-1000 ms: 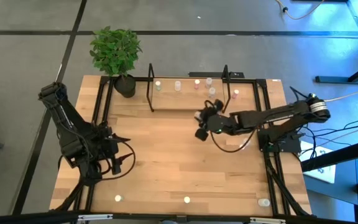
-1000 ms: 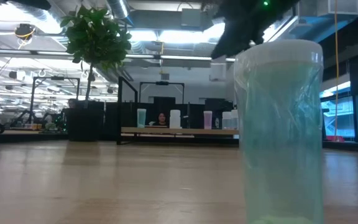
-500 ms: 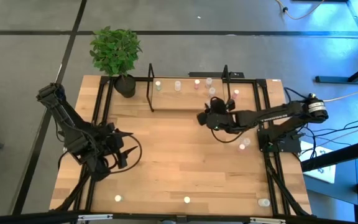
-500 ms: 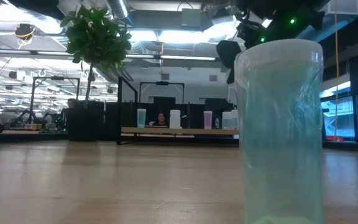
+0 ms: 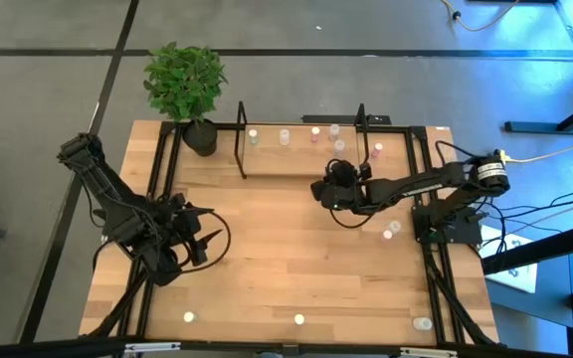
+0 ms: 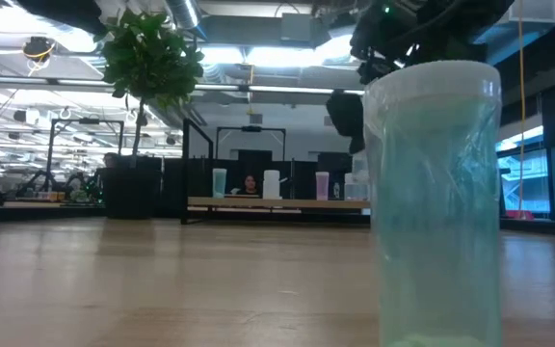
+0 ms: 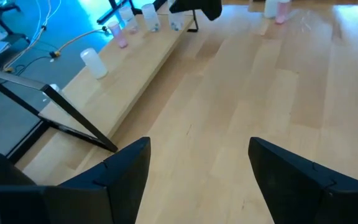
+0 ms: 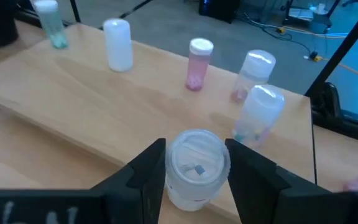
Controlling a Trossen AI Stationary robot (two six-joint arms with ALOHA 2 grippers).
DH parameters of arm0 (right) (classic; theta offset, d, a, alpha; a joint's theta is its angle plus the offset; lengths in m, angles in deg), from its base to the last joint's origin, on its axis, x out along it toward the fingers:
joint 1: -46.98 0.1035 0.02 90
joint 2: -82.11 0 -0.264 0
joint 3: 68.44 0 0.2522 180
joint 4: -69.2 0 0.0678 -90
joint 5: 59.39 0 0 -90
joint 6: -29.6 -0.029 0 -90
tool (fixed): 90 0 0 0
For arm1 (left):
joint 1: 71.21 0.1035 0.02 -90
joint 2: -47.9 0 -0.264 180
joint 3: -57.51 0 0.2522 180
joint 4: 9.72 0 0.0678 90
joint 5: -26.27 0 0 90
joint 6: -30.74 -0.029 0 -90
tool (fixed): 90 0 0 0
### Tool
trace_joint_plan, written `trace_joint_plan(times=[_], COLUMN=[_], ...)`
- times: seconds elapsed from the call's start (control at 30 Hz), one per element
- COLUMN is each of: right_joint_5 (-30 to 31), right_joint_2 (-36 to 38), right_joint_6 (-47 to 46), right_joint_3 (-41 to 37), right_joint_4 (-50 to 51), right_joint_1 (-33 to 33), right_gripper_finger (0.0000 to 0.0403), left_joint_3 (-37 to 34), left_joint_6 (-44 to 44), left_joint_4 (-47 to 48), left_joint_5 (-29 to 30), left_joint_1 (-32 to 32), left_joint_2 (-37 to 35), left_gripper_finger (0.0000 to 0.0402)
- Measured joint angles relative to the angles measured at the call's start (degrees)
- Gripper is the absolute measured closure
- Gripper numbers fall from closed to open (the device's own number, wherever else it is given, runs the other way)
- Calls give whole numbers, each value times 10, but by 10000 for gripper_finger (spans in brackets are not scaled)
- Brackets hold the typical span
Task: Pick and place medicine bottles onto shelf by color
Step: Put the transparent medicine bottle on the shelf aligned with the other transparent medicine bottle
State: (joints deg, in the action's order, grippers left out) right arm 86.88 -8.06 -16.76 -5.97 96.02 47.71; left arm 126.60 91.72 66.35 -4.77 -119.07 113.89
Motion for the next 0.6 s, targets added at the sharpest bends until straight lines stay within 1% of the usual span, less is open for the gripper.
trace_joint_plan(times=[0.23,0.5,0.6], right_joint_5=[32,32,6], right_joint_2=[-22,-25,-25], right_joint_6=[-1,2,2], right_joint_3=[0,0,0], right_joint_4=[-1,15,38], right_joint_1=[-1,-14,-20], right_gripper_finger=[248,248,248], left_joint_3=[0,0,0], left_joint_6=[-1,-1,-1], left_joint_4=[0,0,0], left_joint_5=[0,0,0], left_joint_1=[0,0,0], left_joint_2=[0,0,0], left_gripper_finger=[136,136,136])
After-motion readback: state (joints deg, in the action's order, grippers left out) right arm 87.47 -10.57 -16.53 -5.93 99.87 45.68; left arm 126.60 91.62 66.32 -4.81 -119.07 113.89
